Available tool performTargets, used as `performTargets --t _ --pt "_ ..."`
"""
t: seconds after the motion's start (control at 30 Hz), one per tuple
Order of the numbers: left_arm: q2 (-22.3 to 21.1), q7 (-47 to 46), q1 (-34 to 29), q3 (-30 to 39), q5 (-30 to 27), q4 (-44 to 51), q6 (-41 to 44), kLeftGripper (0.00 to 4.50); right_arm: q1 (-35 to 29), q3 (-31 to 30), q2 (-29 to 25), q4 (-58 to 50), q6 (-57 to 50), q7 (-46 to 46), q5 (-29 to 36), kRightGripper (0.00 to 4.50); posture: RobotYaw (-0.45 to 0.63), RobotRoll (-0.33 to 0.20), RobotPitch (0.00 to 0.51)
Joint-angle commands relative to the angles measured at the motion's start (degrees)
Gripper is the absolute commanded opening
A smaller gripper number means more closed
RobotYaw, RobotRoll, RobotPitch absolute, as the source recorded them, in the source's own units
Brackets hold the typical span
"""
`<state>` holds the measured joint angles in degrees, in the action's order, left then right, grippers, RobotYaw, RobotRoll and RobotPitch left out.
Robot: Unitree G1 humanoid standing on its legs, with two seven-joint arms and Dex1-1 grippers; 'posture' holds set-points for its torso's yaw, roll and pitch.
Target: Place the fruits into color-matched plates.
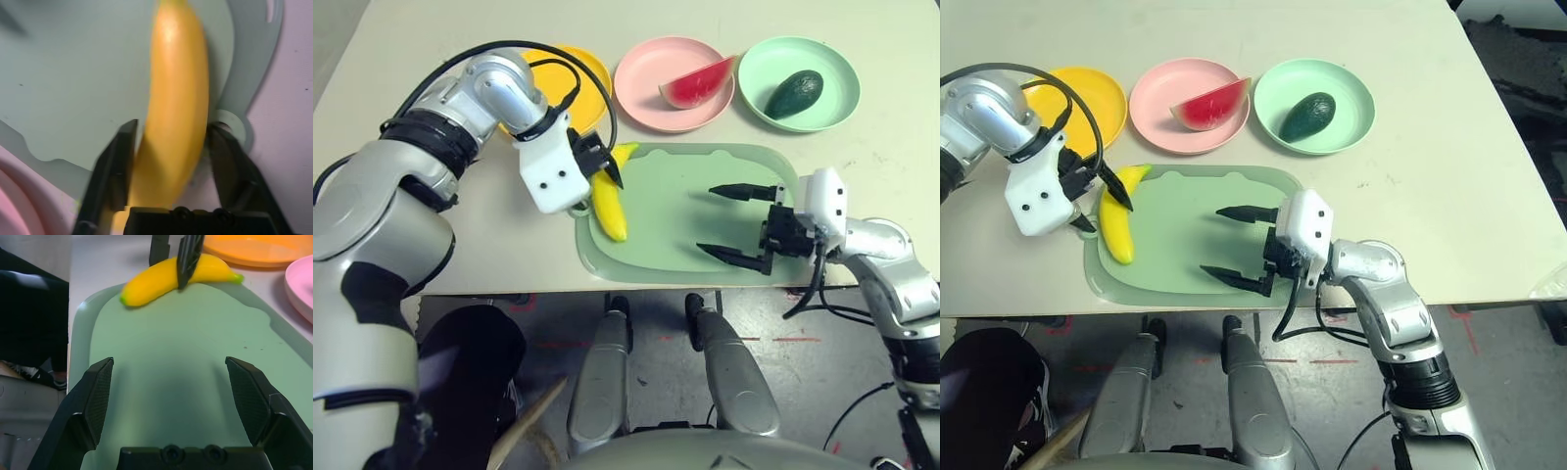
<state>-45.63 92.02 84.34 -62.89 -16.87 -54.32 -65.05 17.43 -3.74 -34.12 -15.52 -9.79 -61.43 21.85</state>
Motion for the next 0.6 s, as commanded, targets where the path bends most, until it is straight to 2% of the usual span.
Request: performTargets --t 0.03,0.17,0.4,0.6 --pt "0.0 0.5 0.1 -0.8 0.1 -0.3 0.2 1.64 -0.9 -0.8 -0.4 -0.9 0.6 -0.4 0.0 4.5 -0.14 0.0 0.407" --pt "-1.2 0.5 0.2 -0.3 -1.2 0.3 1.5 1.6 -0.8 -0.6 -0.1 -1.0 0.4 -0.1 0.5 4.5 -0.13 0.0 0.404" --pt "-5.8 0.5 0.5 4.6 -8.3 3.9 9.0 1.6 -0.2 0.8 1.9 -1.4 -0.1 2.1 2.7 4.5 -0.09 0.0 0.404" --pt "-8.6 0.5 2.3 11.2 -4.1 -1.1 9.4 1.6 -3.1 0.7 3.3 -9.0 -7.7 10.8 3.7 4.5 -0.06 0.0 0.401"
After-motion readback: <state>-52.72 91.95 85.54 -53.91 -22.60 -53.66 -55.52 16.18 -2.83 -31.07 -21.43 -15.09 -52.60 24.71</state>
